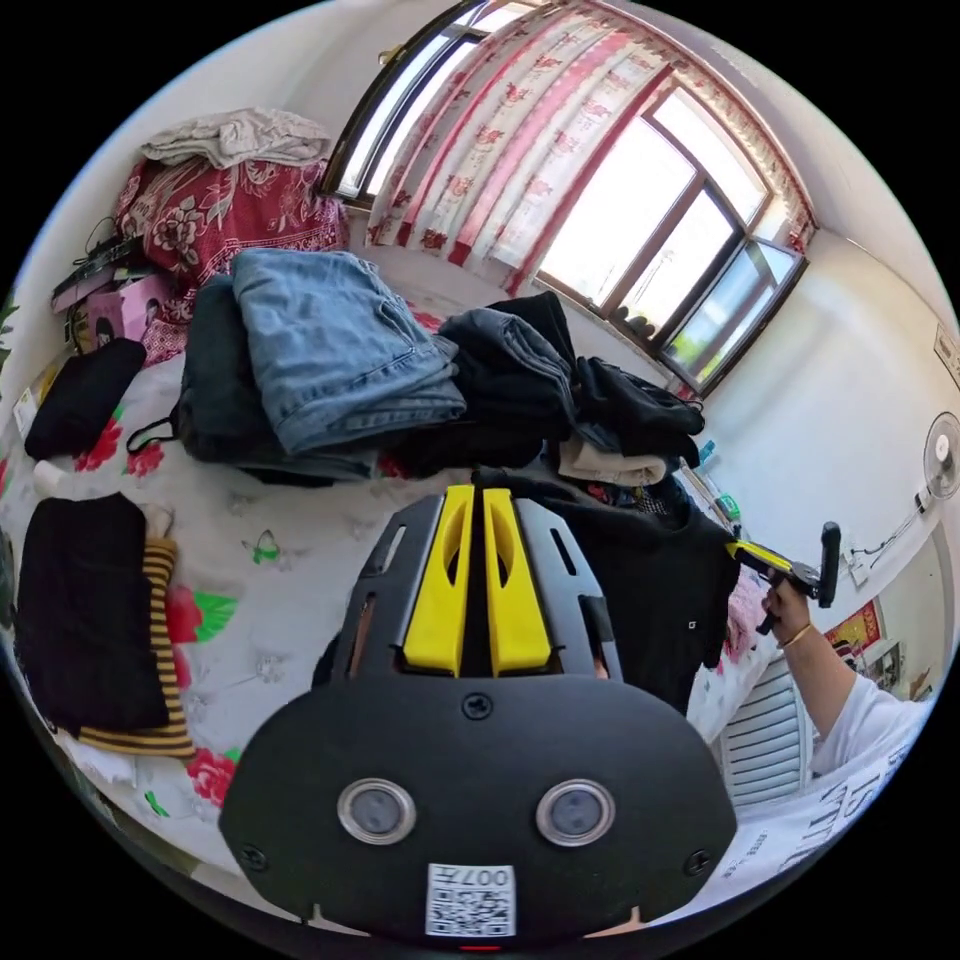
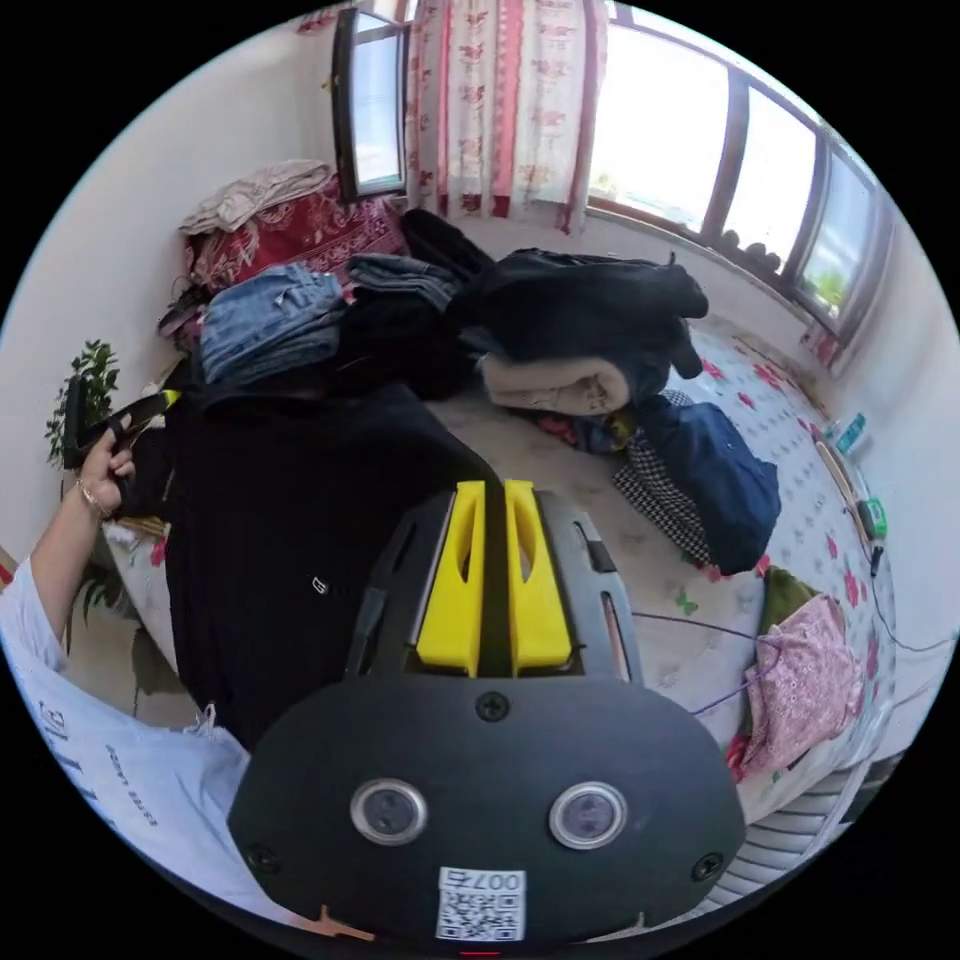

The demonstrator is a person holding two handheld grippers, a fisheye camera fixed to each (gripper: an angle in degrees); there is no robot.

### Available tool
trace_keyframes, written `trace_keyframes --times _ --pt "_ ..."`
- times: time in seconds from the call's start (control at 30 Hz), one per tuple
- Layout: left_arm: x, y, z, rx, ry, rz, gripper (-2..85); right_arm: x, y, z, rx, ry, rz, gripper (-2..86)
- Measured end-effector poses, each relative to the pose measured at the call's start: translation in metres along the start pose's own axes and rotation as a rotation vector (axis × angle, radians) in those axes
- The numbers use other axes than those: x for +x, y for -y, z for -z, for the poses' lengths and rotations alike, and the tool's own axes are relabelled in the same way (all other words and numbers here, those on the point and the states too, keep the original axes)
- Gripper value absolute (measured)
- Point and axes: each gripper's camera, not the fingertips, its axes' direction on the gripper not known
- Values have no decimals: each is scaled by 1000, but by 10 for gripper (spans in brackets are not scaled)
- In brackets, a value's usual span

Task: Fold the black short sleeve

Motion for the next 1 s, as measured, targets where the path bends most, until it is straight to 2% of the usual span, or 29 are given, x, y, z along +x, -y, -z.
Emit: trace_keyframes --times 0.07,0.17,0.27,0.43,0.53,0.57,0.7,0.77,0.87,0.93,1.0 --pt "-3 7 -16 -47 74 1 60 7 2 -5 -34 -45 -66 23" --pt "-12 -27 -28 -116 118 4 76 8 -39 -17 -107 41 -128 32" --pt "-17 -109 -28 -225 99 -4 77 -8 -124 -31 -200 176 -117 40" --pt "3 -264 2 -434 100 93 78 -44 -266 -31 -379 203 -106 53" --pt "28 -301 -1 -520 115 82 81 -62 -311 -34 -454 307 -124 64" --pt "32 -304 -6 -539 115 72 79 -70 -314 -27 -376 270 -88 59" --pt "62 -280 -46 -576 235 -78 12 -86 -289 -44 -401 97 89 13" --pt "67 -259 -72 -614 243 -125 -2 -78 -262 -58 -444 110 127 6" --pt "63 -214 -94 -577 284 -61 -6 -47 -216 -45 -300 38 37 2" --pt "65 -180 -86 -456 202 -9 -4 -29 -196 -27 -197 27 -33 3" --pt "67 -167 -78 -400 226 19 2 -10 -187 -9 -142 19 -99 9"
